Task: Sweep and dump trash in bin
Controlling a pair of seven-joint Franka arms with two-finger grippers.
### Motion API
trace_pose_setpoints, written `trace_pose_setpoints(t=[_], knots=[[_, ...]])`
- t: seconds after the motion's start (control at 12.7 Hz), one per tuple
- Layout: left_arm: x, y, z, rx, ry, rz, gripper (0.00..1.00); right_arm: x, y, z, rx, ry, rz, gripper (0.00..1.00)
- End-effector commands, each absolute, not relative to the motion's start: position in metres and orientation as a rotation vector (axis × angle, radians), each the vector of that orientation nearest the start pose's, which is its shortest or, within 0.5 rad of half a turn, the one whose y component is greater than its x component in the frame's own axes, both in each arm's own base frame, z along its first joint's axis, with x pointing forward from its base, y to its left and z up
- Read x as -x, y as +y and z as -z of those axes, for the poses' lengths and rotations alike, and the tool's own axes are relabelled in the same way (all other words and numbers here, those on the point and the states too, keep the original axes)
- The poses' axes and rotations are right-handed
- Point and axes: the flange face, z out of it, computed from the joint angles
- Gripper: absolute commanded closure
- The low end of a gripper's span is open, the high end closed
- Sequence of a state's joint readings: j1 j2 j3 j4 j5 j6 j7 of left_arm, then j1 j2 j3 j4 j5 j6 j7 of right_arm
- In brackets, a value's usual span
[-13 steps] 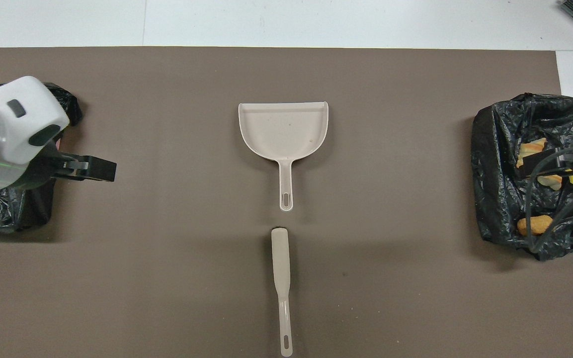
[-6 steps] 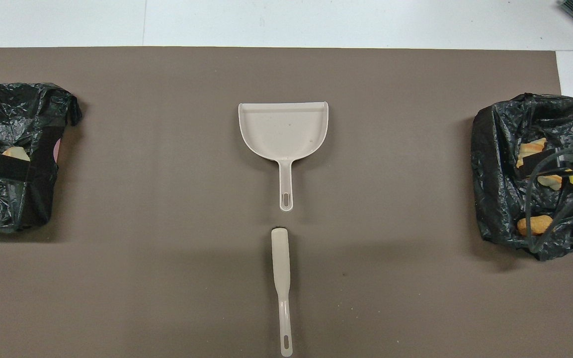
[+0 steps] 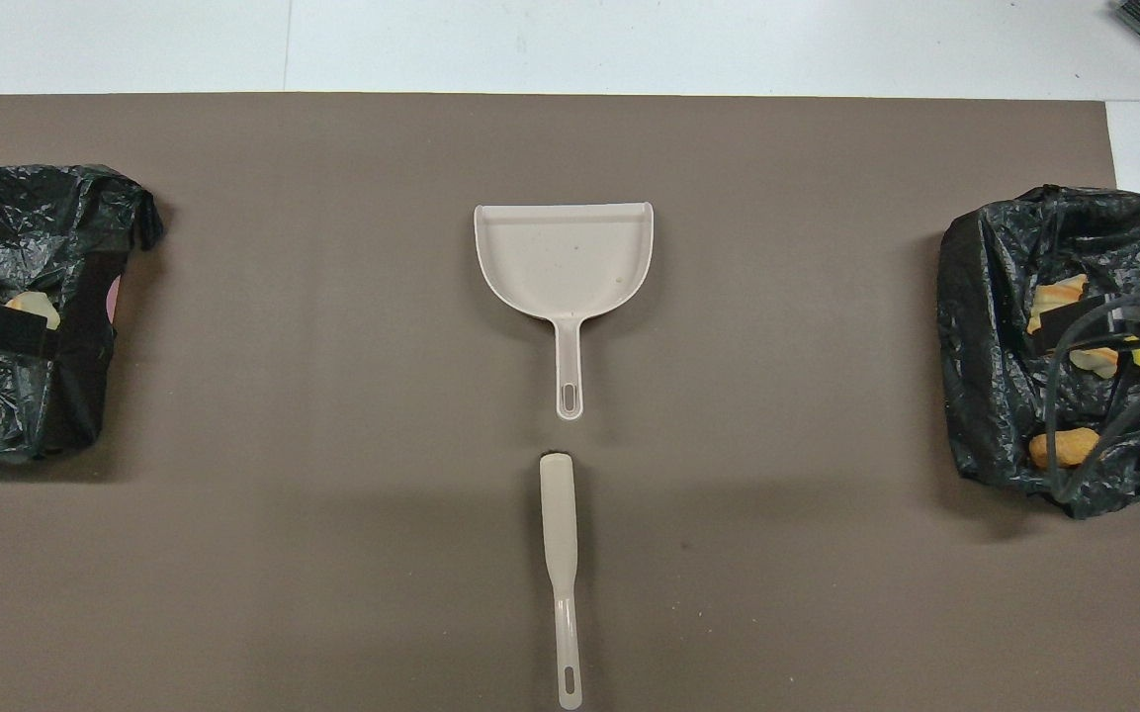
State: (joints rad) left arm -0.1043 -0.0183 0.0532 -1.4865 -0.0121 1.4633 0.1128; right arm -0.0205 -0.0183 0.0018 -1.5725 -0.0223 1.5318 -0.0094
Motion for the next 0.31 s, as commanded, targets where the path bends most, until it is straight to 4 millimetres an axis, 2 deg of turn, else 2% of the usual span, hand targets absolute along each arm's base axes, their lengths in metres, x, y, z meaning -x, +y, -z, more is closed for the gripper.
trace_pose_setpoints(t=[0.0, 0.24], knots=[[-0.5379, -0.0248, -0.6695, 3.132, 0.272, -0.014, 0.00, -0.5421, -0.0135, -0.6337, 3.150, 0.042, -0.046, 0.00], [-0.5367, -0.0262, -0.6716, 3.138, 0.279, -0.004, 0.00, -0.5421, -0.0135, -0.6337, 3.150, 0.042, -0.046, 0.00]])
